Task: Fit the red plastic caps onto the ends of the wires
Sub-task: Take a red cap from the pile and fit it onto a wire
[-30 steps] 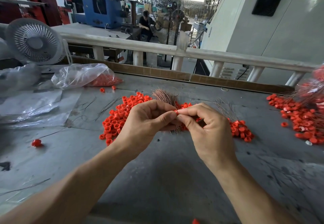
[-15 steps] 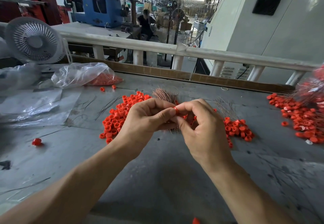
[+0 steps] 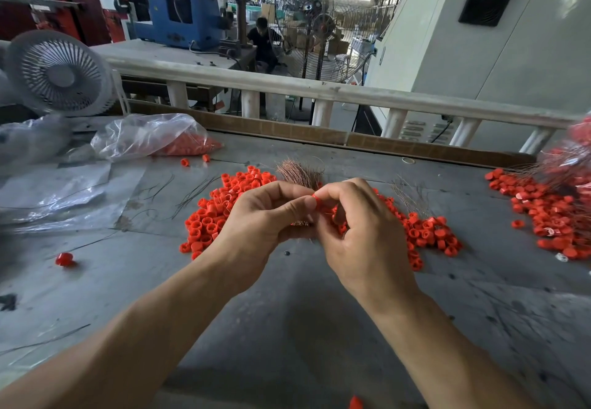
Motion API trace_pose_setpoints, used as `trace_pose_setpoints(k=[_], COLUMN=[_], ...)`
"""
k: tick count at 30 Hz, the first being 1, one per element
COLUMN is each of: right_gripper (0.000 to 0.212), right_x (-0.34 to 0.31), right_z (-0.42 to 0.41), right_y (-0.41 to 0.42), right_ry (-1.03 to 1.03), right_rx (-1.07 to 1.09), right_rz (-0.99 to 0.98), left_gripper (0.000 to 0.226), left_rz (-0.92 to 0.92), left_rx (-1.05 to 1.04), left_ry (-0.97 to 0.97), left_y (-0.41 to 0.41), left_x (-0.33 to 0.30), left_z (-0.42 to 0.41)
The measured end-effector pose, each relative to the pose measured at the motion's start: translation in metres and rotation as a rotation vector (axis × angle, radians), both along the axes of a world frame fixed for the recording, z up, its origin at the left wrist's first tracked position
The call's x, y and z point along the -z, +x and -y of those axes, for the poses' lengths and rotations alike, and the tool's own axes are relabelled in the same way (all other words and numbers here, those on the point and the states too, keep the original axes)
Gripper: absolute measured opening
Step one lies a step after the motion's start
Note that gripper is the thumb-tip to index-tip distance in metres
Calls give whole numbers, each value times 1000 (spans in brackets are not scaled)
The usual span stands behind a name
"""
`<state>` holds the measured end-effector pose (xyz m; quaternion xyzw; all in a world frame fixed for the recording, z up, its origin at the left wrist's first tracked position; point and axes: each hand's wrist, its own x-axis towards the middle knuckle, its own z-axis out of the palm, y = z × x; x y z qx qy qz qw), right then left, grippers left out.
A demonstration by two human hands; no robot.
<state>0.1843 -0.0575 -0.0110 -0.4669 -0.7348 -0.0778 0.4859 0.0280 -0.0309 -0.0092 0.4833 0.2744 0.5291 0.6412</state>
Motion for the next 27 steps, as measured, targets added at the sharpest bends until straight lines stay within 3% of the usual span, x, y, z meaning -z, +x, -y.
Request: trace_pose_setpoints(k=[12, 27], right_gripper=[13, 10], right_x=[2, 1], right_z=[-2, -2], right_y=[-1, -2], right_ry=[-100, -25], right_rx=[31, 26], right_rz=[-14, -5], left_gripper=[28, 33], left_rz=[-33, -30], left_rx=[-2, -20], left_ry=[-55, -26], left_y=[-1, 0], left_x=[3, 1], left_z=[-1, -1])
